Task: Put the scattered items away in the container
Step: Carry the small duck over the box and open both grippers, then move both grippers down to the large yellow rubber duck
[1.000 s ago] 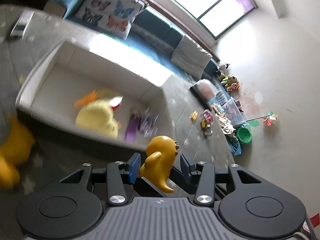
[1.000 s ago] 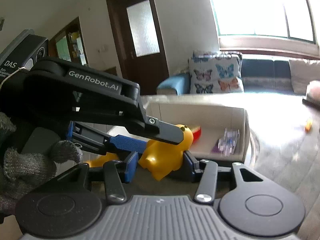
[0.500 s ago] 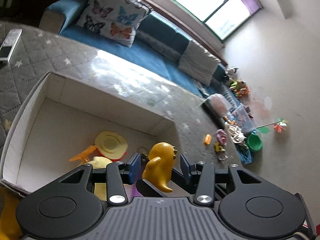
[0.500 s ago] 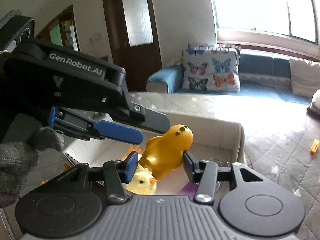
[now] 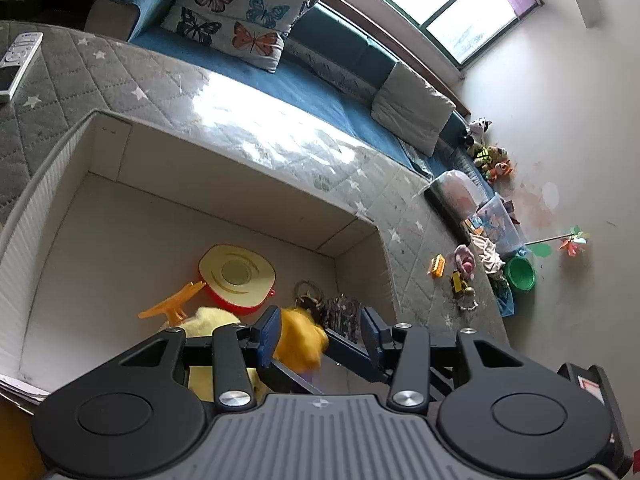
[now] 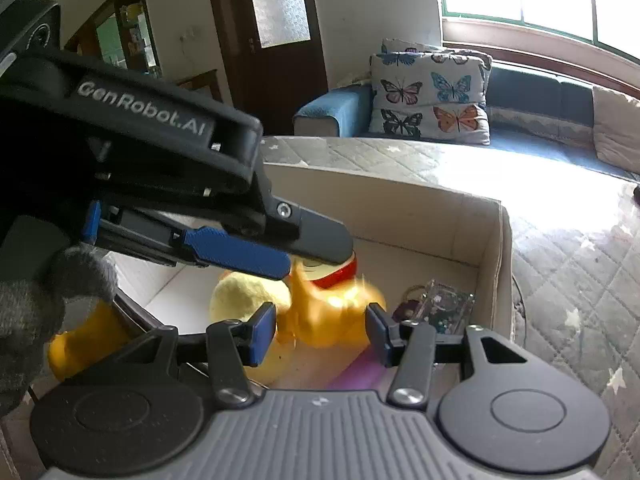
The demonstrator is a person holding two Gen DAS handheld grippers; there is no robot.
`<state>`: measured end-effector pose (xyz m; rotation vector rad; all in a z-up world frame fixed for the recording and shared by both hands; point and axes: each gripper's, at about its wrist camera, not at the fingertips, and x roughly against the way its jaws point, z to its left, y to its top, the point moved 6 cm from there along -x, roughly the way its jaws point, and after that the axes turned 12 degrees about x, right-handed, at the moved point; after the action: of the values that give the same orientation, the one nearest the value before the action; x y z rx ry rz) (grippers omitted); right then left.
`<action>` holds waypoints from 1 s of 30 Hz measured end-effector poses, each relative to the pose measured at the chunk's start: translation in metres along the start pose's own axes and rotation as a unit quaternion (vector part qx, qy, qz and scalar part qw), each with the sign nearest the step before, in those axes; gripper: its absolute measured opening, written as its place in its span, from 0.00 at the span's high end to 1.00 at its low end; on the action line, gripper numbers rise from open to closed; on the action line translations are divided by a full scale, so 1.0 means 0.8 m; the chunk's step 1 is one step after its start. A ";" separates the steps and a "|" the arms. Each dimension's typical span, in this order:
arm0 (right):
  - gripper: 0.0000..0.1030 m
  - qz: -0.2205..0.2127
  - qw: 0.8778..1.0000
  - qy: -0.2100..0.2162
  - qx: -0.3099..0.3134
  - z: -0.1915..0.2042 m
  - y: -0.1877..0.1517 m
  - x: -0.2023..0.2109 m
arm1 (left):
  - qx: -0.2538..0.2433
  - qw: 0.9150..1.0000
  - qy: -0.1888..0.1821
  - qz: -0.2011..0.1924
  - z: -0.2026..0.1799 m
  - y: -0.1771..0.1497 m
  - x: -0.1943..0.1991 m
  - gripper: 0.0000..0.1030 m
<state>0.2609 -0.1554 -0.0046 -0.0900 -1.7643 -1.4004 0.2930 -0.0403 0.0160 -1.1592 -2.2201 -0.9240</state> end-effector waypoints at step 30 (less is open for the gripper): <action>0.42 -0.069 0.998 0.007 -0.011 0.070 -0.024 0.081 | -0.011 0.998 0.003 -0.058 0.020 -0.057 0.104 0.55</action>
<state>0.1780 -0.1442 0.0227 0.0301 -1.7707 -1.5157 0.2088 -0.0037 0.0451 -1.0439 -2.2981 -0.9997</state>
